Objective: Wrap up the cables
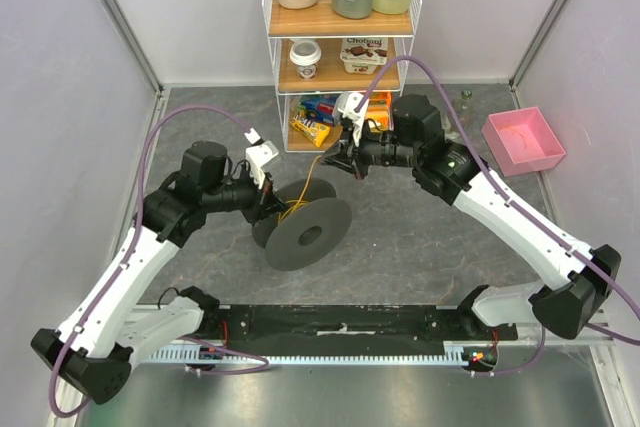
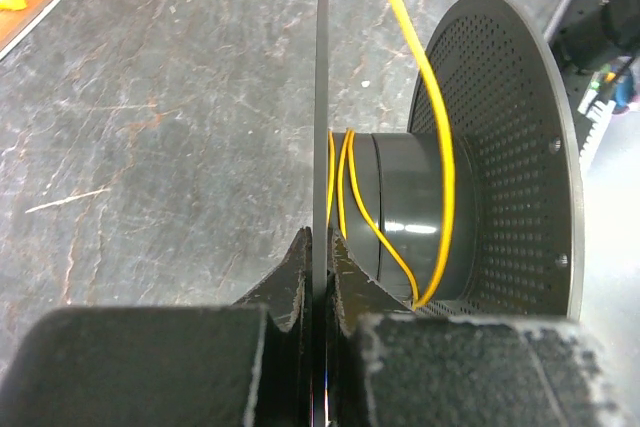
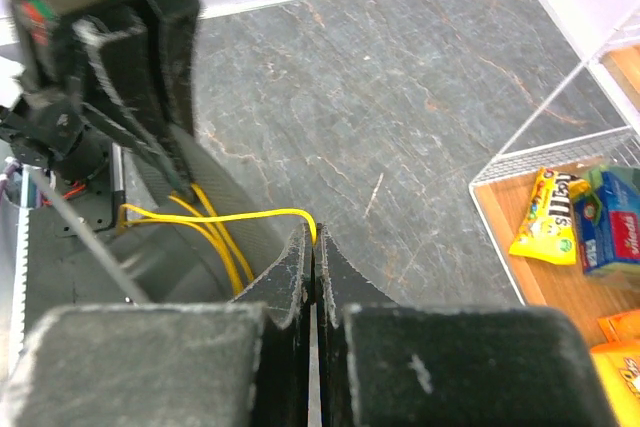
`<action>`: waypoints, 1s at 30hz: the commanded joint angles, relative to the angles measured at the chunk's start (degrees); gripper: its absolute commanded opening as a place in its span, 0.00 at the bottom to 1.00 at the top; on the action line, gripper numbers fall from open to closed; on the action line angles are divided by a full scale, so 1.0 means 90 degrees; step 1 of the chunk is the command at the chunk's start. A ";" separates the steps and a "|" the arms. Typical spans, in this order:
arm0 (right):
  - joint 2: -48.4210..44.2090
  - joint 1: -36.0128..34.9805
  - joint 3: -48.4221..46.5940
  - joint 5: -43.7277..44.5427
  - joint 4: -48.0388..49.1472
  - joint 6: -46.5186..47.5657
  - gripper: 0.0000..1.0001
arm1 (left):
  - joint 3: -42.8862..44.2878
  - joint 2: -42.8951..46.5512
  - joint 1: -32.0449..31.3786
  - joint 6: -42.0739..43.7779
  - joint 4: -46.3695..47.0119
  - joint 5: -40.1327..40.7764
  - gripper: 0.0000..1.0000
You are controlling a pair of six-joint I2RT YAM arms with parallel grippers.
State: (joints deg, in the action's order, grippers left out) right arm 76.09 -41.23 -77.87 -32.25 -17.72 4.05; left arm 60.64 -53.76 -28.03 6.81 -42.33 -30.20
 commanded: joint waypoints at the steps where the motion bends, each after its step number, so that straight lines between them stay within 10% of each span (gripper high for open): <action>1: -0.0047 0.0391 0.0048 -0.0273 -0.0033 0.0193 0.00 | 0.0429 0.0319 0.0048 0.0123 0.0240 -0.1077 0.02; 15: -0.0476 0.0928 0.0995 -0.0801 -0.0132 0.0058 0.00 | 0.1114 -0.0345 0.1804 -0.2658 0.1332 -0.3430 0.02; 30: -0.0945 0.0968 0.2440 -0.0685 0.3197 -0.2851 0.00 | -0.0848 -0.0365 0.2528 -0.7453 0.4925 -0.3579 0.02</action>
State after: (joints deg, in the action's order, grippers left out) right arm 71.00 -31.22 -57.49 -36.27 -2.42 -12.47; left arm 55.33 -57.58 -6.31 -41.54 -14.04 -60.38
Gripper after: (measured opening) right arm 0.010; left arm 0.047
